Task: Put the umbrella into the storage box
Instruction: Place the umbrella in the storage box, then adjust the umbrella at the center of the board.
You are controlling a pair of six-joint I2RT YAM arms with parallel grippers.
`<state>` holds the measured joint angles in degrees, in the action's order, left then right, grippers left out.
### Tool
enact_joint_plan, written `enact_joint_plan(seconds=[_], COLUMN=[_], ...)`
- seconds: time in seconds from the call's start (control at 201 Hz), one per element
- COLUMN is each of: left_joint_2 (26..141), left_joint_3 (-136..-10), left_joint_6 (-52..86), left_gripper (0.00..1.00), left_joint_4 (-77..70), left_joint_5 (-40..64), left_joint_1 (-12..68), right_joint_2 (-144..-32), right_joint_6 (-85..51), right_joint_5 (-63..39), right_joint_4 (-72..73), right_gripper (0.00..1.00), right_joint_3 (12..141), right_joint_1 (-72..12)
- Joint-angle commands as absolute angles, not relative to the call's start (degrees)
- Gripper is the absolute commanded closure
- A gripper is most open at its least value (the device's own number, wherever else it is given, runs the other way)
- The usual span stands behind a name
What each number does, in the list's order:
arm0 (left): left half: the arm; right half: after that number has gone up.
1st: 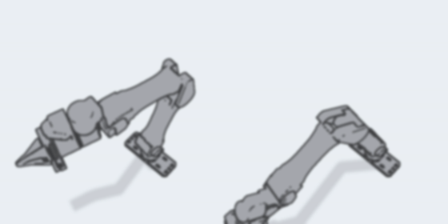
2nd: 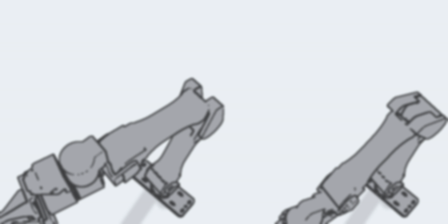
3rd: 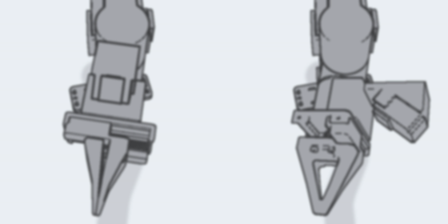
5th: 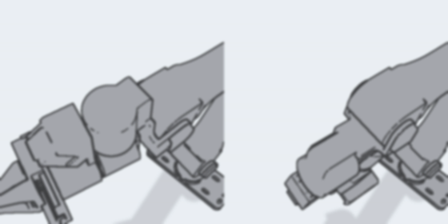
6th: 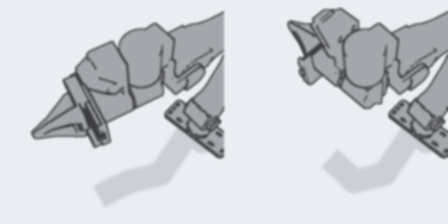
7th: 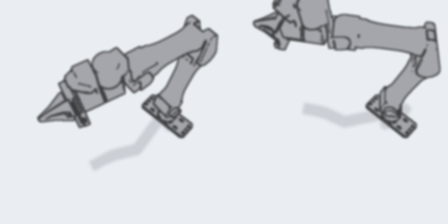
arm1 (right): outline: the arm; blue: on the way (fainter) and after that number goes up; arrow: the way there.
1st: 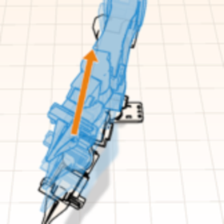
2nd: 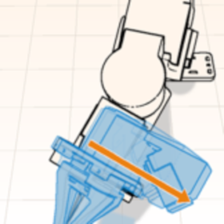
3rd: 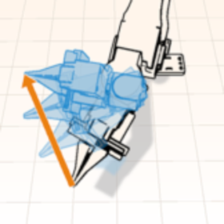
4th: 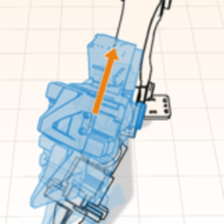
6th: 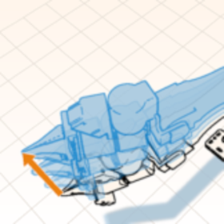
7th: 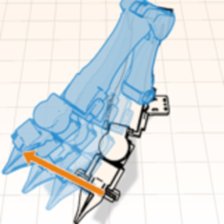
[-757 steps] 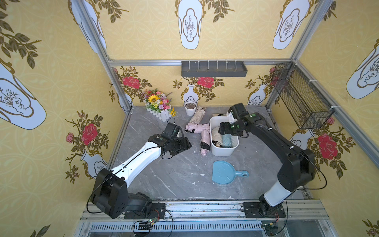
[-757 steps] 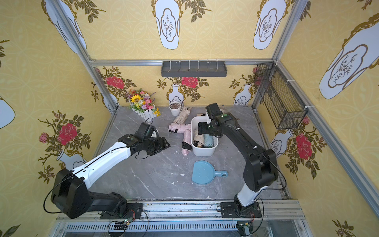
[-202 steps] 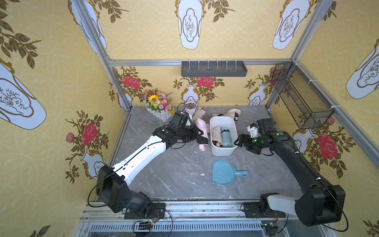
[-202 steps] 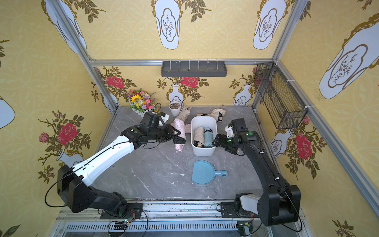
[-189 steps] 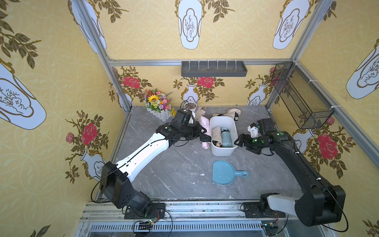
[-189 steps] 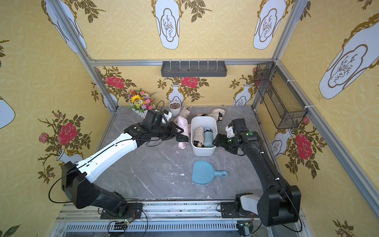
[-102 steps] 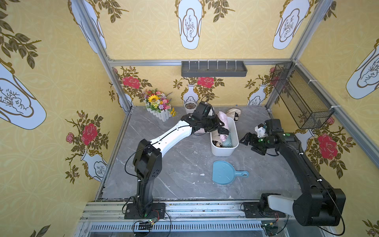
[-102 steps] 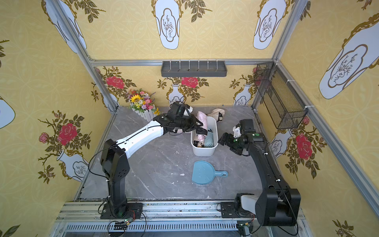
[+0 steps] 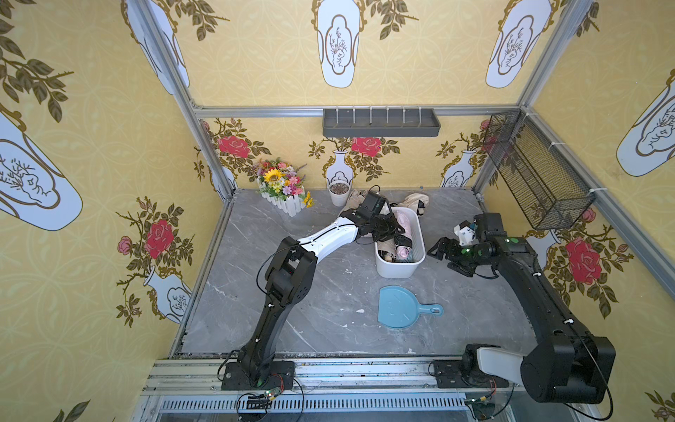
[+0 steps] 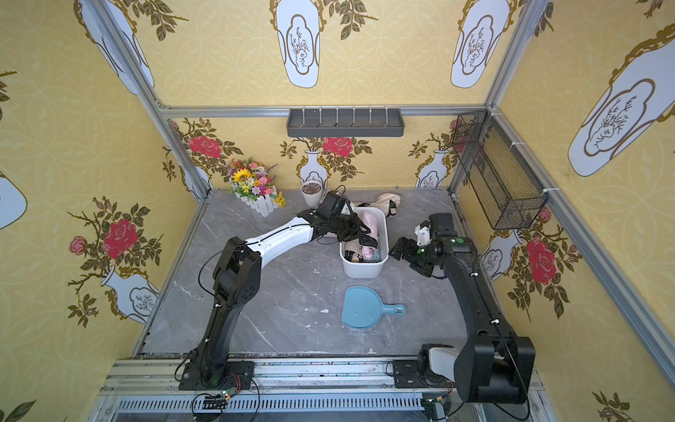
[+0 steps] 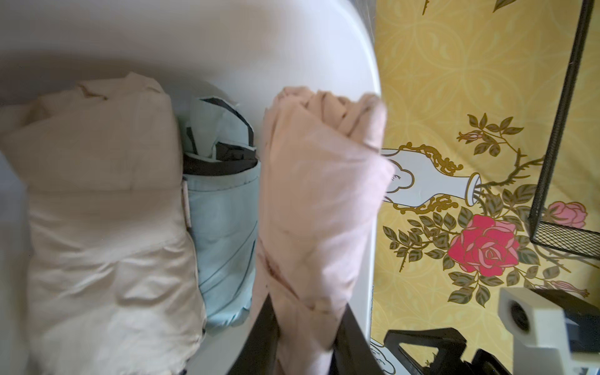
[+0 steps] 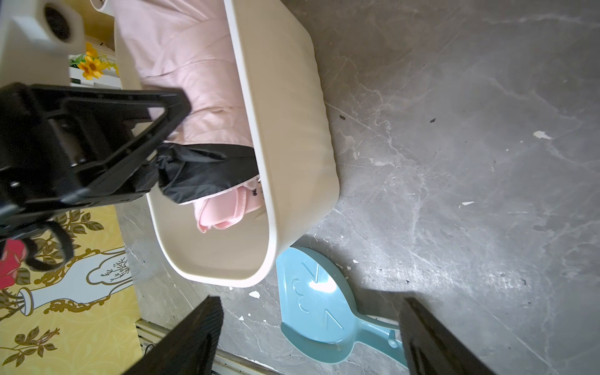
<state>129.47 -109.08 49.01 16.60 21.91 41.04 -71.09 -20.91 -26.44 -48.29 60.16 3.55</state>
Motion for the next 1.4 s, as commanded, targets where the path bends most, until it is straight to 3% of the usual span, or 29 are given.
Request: enact_joint_plan(seconds=[0.0, 0.085, 0.344, 0.692, 0.926, 1.22, 1.394], left_joint_2=[131.88, 132.95, 132.73, 116.58, 107.0, 97.59, 98.53], left_joint_3=[-110.27, -111.0, -112.56, -103.0, -97.86, -84.3, -83.9], left_joint_6=[49.04, 48.79, 47.27, 43.86, 37.68, 36.79, 38.23], left_gripper=[0.78, 0.62, 0.46, 0.44, 0.41, 0.4, 0.4], left_joint_4=[13.4, 13.36, 15.02, 18.65, 31.42, 32.88, 36.33], left_joint_5=[23.6, 23.16, 24.0, 18.84, 7.25, 3.31, 3.21], left_joint_1=[41.04, 41.04, 40.96, 40.96, 40.72, 37.38, 32.78], right_joint_2=[-71.47, -71.72, -71.37, -69.61, -69.62, -77.07, -85.42], right_joint_6=[-19.54, -19.34, -18.89, -16.7, -13.81, -8.0, -6.64], right_joint_5=[-27.02, -27.31, -27.42, -25.49, -26.5, -17.89, -16.01], right_joint_4=[-49.22, -49.09, -49.99, -52.69, -53.44, -51.01, -49.39], right_gripper=[0.11, 0.11, 0.1, 0.1, 0.11, 0.12, 0.14], right_joint_3=[60.4, 60.38, 61.0, 61.44, 65.73, 78.79, 87.77], right_joint_1=[3.78, 3.87, 3.87, 3.87, 2.72, -12.05, -17.1])
